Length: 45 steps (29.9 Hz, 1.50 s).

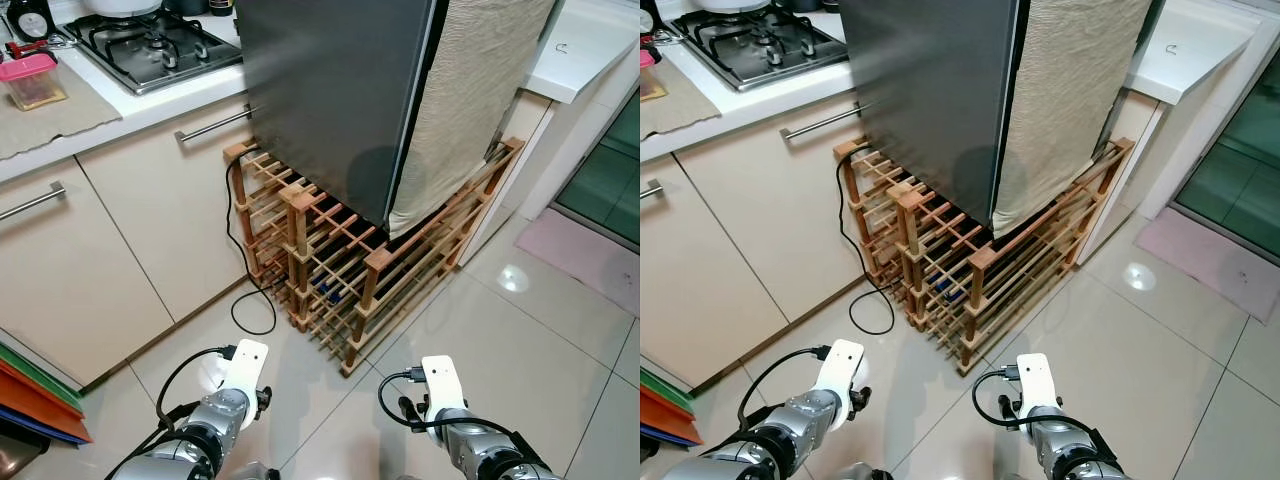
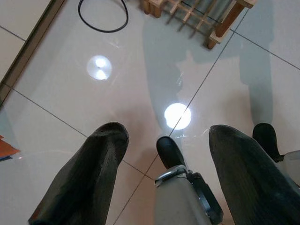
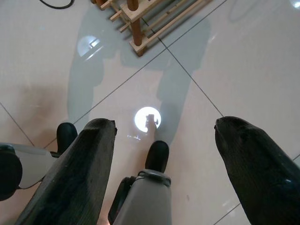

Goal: Restocking fridge

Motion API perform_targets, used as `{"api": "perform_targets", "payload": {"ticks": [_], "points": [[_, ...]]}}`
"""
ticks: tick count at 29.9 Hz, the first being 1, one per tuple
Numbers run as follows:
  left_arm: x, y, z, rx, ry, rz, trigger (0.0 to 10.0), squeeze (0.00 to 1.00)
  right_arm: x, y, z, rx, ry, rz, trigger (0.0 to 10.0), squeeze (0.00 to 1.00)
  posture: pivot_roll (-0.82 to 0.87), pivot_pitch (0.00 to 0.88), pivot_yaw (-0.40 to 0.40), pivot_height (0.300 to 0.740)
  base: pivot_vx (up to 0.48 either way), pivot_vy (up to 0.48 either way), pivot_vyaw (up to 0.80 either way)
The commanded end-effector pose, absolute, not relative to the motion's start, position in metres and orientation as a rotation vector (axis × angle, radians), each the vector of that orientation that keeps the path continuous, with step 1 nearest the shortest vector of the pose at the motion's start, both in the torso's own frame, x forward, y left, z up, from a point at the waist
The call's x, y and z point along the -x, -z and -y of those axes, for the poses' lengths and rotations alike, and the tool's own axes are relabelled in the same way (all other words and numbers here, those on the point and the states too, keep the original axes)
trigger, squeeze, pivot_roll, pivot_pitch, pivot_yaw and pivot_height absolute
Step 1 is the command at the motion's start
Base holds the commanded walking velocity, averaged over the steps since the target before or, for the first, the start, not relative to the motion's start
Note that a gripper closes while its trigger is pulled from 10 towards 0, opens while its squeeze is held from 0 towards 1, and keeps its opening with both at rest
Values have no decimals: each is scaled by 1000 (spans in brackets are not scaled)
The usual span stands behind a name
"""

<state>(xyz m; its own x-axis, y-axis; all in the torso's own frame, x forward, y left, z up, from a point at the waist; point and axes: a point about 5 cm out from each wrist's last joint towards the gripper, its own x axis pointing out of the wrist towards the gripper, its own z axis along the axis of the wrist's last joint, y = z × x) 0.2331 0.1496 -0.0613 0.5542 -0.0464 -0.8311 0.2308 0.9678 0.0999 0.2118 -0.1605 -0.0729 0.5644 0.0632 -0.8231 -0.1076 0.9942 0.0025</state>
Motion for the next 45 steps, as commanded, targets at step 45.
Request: {"api": "perform_targets", "payload": {"ticks": [45], "points": [[-231,63,-148,-229,192,-971,10000,0,-208,75,160,91,-124,-970,10000,71,-85,0,11,724,0,0,0]]}}
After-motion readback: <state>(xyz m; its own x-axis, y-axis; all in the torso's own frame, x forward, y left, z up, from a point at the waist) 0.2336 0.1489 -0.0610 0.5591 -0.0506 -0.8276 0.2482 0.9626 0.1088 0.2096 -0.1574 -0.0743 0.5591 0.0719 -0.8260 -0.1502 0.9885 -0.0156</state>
